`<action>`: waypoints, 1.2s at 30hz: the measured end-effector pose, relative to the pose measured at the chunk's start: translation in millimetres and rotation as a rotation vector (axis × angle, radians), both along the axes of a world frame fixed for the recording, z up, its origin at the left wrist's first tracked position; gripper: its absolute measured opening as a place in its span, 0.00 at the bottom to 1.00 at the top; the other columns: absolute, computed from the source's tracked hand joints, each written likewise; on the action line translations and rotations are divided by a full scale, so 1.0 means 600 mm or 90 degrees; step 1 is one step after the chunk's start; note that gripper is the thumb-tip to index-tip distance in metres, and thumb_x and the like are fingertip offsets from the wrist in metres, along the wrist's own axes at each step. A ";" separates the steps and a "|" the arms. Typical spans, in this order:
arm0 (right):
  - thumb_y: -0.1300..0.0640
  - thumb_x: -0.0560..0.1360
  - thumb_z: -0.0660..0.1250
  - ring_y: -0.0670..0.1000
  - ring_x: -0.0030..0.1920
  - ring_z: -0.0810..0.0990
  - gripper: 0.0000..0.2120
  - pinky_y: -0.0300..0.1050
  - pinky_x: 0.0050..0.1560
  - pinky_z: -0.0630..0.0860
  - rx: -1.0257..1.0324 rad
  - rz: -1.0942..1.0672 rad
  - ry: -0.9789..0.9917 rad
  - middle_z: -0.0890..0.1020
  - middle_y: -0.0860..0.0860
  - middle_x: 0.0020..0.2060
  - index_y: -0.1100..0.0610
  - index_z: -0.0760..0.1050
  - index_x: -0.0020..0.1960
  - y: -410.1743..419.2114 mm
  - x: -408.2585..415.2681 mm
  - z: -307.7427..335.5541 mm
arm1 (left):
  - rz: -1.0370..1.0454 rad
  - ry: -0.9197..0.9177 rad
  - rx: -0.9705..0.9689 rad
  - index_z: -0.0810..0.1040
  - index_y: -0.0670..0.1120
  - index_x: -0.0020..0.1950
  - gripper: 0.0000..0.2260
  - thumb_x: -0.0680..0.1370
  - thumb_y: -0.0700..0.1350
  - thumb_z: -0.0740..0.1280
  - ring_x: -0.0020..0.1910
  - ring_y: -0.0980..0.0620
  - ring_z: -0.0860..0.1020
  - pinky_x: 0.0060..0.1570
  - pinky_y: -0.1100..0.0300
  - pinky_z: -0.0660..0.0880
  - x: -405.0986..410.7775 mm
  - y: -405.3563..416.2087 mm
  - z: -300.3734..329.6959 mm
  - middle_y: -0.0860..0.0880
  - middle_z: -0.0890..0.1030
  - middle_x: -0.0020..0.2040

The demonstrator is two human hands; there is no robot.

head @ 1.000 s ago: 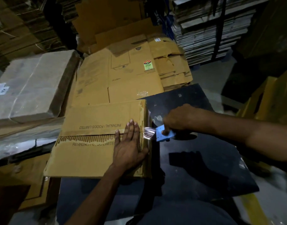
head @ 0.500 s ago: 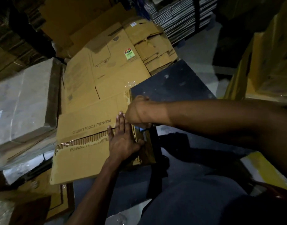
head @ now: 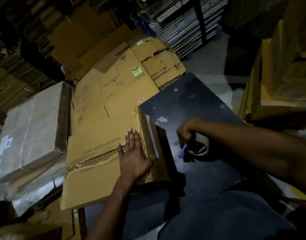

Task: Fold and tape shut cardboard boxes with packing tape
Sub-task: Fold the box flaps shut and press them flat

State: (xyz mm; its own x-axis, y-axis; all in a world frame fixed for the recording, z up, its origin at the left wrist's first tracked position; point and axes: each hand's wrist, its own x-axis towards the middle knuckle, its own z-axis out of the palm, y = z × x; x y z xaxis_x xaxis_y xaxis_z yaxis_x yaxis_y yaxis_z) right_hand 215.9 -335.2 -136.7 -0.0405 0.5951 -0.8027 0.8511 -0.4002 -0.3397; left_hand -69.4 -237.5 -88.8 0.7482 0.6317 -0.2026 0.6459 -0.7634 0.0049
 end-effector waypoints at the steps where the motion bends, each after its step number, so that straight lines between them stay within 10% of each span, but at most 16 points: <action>1: 0.61 0.80 0.70 0.52 0.59 0.78 0.20 0.50 0.63 0.78 0.004 -0.064 0.051 0.82 0.52 0.66 0.61 0.79 0.71 -0.003 0.016 -0.012 | 0.003 0.004 0.008 0.30 0.50 0.88 0.53 0.74 0.76 0.51 0.86 0.51 0.30 0.85 0.36 0.39 -0.003 -0.001 0.003 0.52 0.28 0.87; 9: 0.43 0.76 0.73 0.52 0.52 0.87 0.11 0.56 0.62 0.83 0.089 -0.154 0.108 0.88 0.42 0.48 0.46 0.88 0.55 0.005 0.068 -0.184 | -0.002 -0.012 0.001 0.31 0.49 0.88 0.53 0.75 0.75 0.51 0.86 0.52 0.30 0.84 0.34 0.39 -0.002 -0.002 0.002 0.52 0.29 0.87; 12: 0.22 0.70 0.58 0.54 0.54 0.85 0.30 0.62 0.65 0.80 0.157 -0.143 -0.004 0.87 0.46 0.51 0.43 0.85 0.52 0.011 0.030 -0.165 | -0.011 -0.020 -0.009 0.32 0.49 0.88 0.52 0.75 0.75 0.52 0.86 0.52 0.30 0.84 0.34 0.39 -0.008 -0.002 -0.001 0.51 0.29 0.87; 14: 0.17 0.73 0.42 0.60 0.73 0.75 0.43 0.70 0.73 0.69 0.274 -0.224 -0.020 0.79 0.53 0.69 0.41 0.78 0.69 0.027 -0.025 -0.110 | -0.015 -0.024 -0.003 0.32 0.49 0.88 0.52 0.76 0.74 0.53 0.86 0.51 0.31 0.84 0.34 0.39 -0.011 -0.002 -0.003 0.51 0.30 0.88; 20: 0.19 0.77 0.37 0.56 0.86 0.45 0.41 0.67 0.83 0.46 0.511 -0.560 0.277 0.50 0.49 0.87 0.35 0.39 0.85 0.109 -0.210 -0.066 | -0.001 0.007 -0.002 0.33 0.48 0.88 0.55 0.72 0.75 0.54 0.86 0.51 0.30 0.84 0.35 0.38 -0.005 0.000 -0.003 0.50 0.29 0.87; 26: 0.25 0.82 0.41 0.59 0.76 0.63 0.34 0.64 0.77 0.62 0.540 -0.611 0.216 0.68 0.53 0.76 0.36 0.52 0.84 0.049 -0.248 -0.167 | -0.012 0.001 -0.006 0.31 0.48 0.88 0.56 0.72 0.73 0.56 0.86 0.51 0.29 0.84 0.33 0.39 -0.012 0.004 -0.006 0.51 0.28 0.87; 31: 0.23 0.81 0.46 0.50 0.85 0.49 0.37 0.55 0.83 0.46 0.624 -0.624 0.275 0.52 0.46 0.86 0.36 0.43 0.85 0.057 -0.254 -0.115 | -0.028 -0.023 -0.003 0.33 0.49 0.88 0.52 0.77 0.71 0.58 0.87 0.49 0.30 0.84 0.32 0.38 -0.011 0.002 -0.008 0.50 0.29 0.87; 36: 0.24 0.82 0.48 0.55 0.82 0.61 0.36 0.63 0.80 0.64 0.579 -0.615 0.263 0.63 0.51 0.83 0.39 0.52 0.85 0.054 -0.230 -0.144 | -0.085 -0.053 -0.037 0.36 0.50 0.89 0.50 0.77 0.75 0.53 0.87 0.49 0.33 0.83 0.33 0.34 -0.019 0.011 0.000 0.52 0.33 0.89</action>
